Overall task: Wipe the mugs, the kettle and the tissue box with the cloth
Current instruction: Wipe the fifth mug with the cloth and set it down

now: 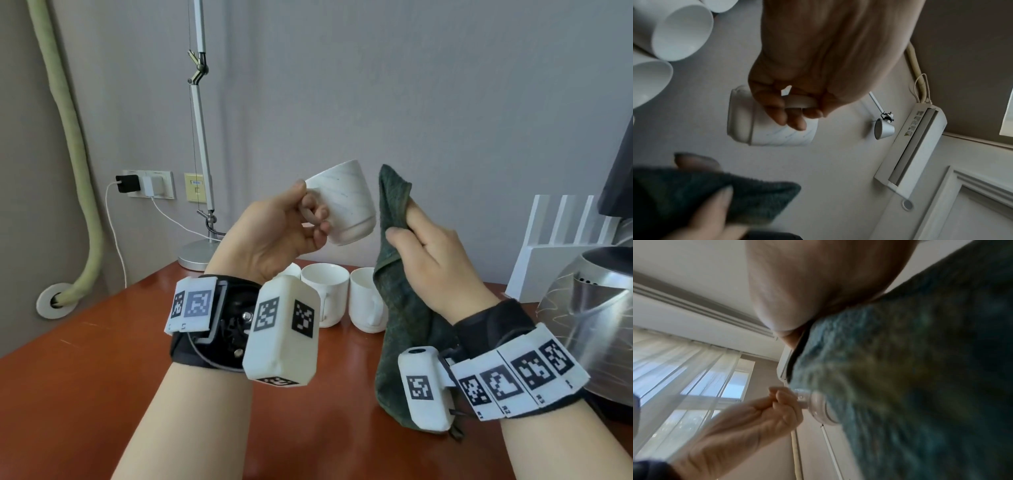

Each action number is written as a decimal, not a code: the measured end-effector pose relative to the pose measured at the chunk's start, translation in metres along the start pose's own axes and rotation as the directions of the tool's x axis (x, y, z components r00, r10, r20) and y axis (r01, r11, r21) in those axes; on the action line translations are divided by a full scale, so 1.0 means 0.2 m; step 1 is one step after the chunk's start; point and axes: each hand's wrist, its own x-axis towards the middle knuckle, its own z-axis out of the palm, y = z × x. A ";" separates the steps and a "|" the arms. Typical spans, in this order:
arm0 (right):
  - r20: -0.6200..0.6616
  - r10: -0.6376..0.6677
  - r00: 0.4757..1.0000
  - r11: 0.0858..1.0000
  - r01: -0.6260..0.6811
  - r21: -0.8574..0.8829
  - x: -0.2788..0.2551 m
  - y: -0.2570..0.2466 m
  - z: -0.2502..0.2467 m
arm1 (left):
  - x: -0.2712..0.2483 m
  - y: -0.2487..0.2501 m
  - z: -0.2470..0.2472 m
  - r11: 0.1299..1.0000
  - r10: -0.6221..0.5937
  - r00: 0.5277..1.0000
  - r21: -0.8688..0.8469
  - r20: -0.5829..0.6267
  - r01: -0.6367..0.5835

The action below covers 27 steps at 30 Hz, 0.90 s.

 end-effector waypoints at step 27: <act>-0.054 -0.217 0.975 0.851 0.162 -0.499 0.00 0.01 0.05 | -0.07 0.03 0.17 0.988 0.149 0.988 -0.030 -0.035 -0.150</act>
